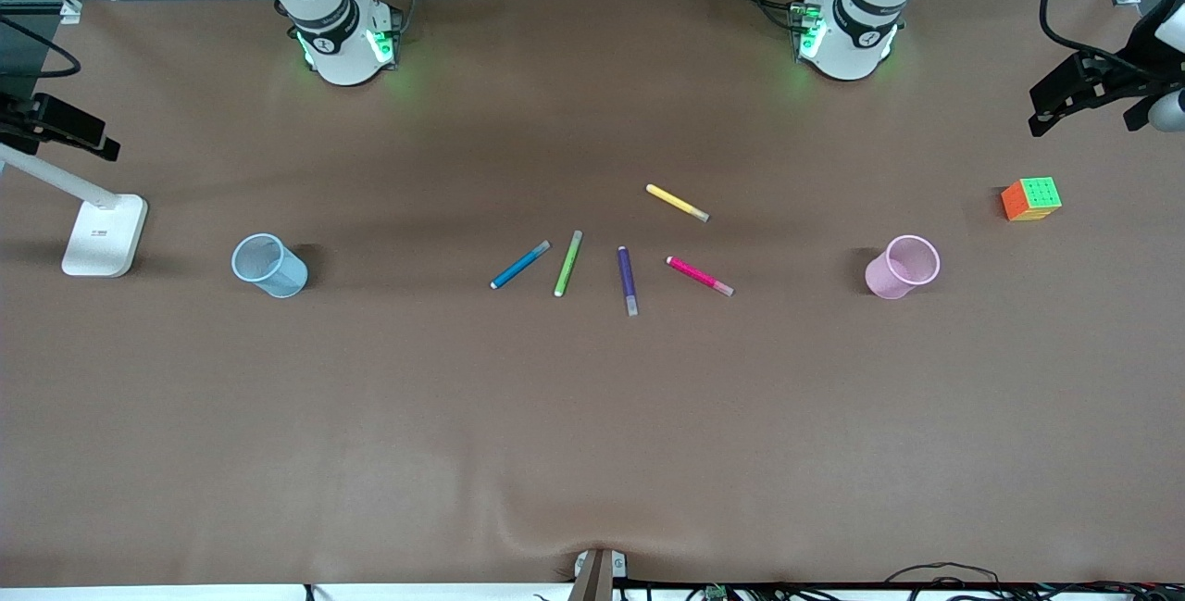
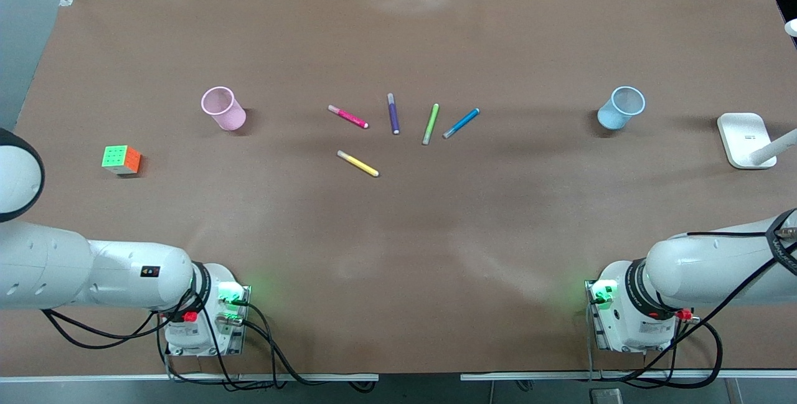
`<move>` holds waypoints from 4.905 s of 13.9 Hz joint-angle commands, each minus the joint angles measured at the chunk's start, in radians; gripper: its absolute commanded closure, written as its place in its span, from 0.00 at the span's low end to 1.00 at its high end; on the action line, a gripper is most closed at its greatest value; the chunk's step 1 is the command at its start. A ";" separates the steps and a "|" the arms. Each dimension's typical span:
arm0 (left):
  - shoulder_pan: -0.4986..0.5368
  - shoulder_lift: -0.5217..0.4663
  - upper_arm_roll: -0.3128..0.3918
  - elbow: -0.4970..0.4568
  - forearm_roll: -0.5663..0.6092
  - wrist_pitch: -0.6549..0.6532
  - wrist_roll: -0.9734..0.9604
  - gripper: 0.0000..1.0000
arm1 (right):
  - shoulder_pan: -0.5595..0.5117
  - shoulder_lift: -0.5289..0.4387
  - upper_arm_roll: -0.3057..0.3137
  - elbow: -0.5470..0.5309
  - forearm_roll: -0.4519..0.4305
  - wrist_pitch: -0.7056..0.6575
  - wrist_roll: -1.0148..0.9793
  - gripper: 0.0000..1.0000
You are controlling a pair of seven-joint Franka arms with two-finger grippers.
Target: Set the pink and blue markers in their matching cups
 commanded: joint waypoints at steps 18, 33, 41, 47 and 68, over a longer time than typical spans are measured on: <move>0.009 -0.011 -0.027 -0.012 0.003 -0.103 -0.009 0.00 | 0.005 -0.053 0.019 -0.062 0.001 0.029 -0.008 0.00; 0.016 -0.017 -0.026 -0.026 -0.008 -0.086 -0.009 0.00 | 0.002 -0.041 -0.023 -0.056 0.006 0.007 -0.118 0.00; 0.014 -0.014 -0.026 -0.035 -0.011 -0.060 -0.009 0.00 | 0.017 -0.024 -0.018 -0.043 0.012 0.007 -0.118 0.00; 0.014 -0.006 -0.026 -0.038 -0.013 -0.052 -0.009 0.00 | 0.017 -0.018 -0.020 -0.043 0.012 0.001 -0.117 0.00; 0.016 0.009 -0.026 -0.139 -0.028 -0.029 -0.009 0.00 | 0.034 0.100 -0.013 -0.023 0.009 -0.028 -0.114 0.00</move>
